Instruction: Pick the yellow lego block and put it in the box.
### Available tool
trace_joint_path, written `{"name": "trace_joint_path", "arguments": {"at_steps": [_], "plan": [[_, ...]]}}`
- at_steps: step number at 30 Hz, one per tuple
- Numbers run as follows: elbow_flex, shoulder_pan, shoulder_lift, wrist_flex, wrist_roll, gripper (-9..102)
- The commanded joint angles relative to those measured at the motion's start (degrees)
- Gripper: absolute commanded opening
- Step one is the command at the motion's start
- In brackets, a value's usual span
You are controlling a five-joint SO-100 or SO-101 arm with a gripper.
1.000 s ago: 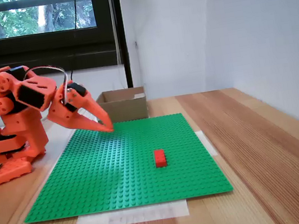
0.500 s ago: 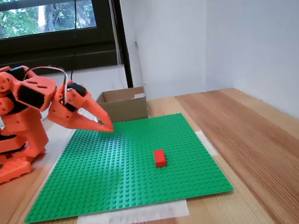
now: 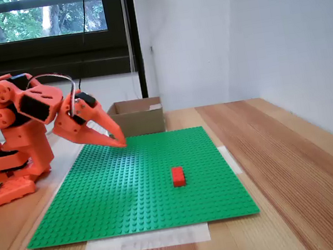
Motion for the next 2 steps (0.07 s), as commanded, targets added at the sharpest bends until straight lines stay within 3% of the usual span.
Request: {"name": "trace_joint_path", "arguments": {"at_steps": [1, 2], "plan": [[0.44, -0.44, 0.26, -0.79, -0.26, -1], [0.44, -0.44, 0.26, -0.79, -0.26, -1]]}}
